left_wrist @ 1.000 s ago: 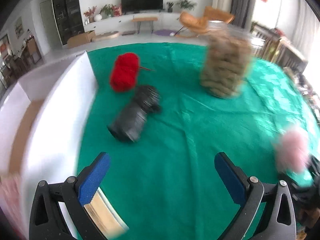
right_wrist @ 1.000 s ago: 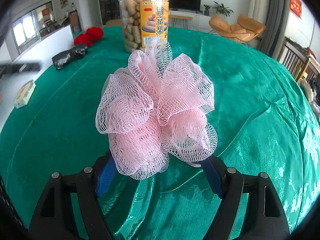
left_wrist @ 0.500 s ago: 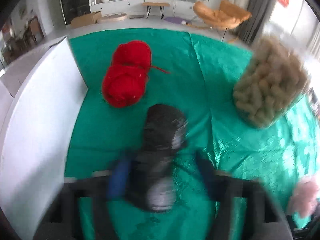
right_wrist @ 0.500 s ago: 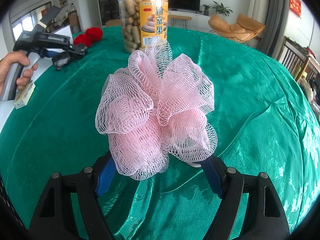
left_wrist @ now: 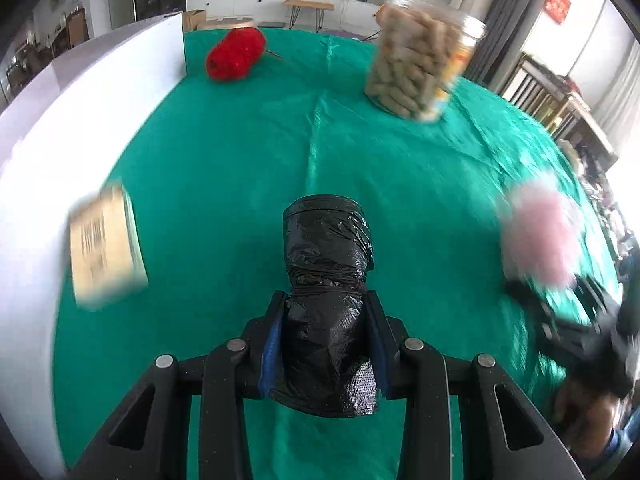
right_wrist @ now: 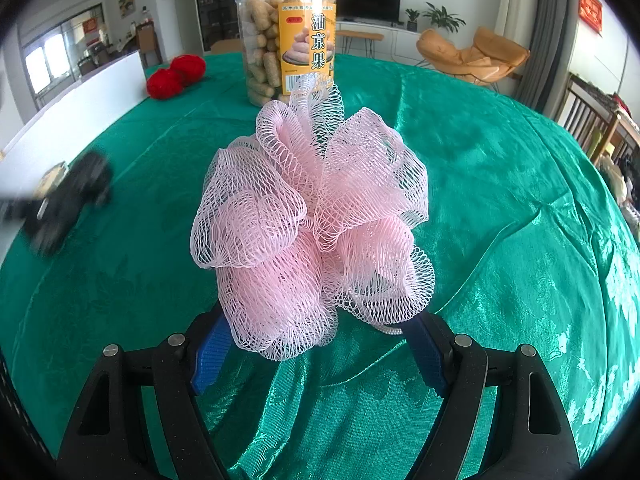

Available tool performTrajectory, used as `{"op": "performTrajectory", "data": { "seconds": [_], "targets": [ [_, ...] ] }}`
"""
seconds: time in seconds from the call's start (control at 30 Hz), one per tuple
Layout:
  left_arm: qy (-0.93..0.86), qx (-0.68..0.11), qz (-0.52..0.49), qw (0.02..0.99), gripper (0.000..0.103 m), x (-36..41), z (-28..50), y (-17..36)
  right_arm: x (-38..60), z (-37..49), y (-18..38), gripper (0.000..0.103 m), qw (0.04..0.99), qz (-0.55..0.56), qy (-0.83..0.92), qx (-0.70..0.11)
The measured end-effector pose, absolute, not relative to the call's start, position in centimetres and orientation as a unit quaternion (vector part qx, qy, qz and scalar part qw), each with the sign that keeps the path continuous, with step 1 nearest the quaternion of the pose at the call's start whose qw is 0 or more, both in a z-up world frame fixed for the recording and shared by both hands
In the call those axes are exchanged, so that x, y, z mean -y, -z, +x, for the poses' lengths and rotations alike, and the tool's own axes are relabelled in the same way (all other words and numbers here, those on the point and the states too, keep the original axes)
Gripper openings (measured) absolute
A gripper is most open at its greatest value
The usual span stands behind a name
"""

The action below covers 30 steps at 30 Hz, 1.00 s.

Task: Organize soft objects
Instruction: 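Grasp the black rolled trash bag with the left tool while the right tool holds the sponge, then carry the bag and sponge over the white box and open both tools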

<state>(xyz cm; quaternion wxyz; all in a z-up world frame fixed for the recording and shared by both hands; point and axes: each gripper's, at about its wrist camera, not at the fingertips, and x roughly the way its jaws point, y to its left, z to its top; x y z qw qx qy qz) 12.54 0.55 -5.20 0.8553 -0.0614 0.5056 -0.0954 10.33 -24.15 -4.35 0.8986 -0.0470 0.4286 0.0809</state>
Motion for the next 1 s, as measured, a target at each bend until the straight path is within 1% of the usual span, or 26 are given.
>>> {"op": "performTrajectory", "data": {
  "seconds": [0.03,0.1,0.13,0.17,0.2,0.23,0.4,0.47,0.57,1.0],
  "targets": [
    [0.096,-0.504,-0.064,0.856,0.038,-0.2,11.9,5.3,24.1,10.3,4.4,0.080,0.899,-0.047,-0.081,-0.429],
    [0.088,-0.501,-0.063,0.858,0.044,0.8,11.3,6.3,24.1,10.3,4.4,0.080,0.899,-0.047,-0.081,-0.429],
    [0.088,-0.493,-0.061,0.863,0.052,1.0,11.0,6.4,24.1,10.3,4.4,0.080,0.899,-0.047,-0.081,-0.429],
    [0.086,-0.484,-0.052,0.869,0.071,1.2,10.9,6.4,24.1,10.3,4.4,0.080,0.899,-0.047,-0.081,-0.429],
    [0.077,-0.483,-0.040,0.872,0.081,1.5,11.1,6.6,24.1,10.3,4.3,0.080,0.899,-0.047,-0.081,-0.429],
    [0.068,-0.482,-0.033,0.873,0.094,1.8,11.2,6.7,24.1,10.3,4.4,0.080,0.899,-0.047,-0.081,-0.429],
    [0.048,-0.478,-0.005,0.877,0.097,1.8,10.9,7.2,24.1,10.3,4.4,0.080,0.899,-0.047,-0.081,-0.429],
    [0.044,-0.475,0.015,0.879,0.103,2.0,10.6,7.6,24.1,10.3,4.4,0.080,0.899,-0.047,-0.081,-0.429],
    [0.046,-0.462,0.014,0.886,0.103,1.6,10.2,7.7,24.1,10.3,4.4,0.080,0.899,-0.047,-0.081,-0.429],
    [0.045,-0.456,0.014,0.889,0.103,1.5,9.8,7.8,24.1,10.3,4.4,0.081,0.899,-0.047,-0.080,-0.429]
  ]
}}
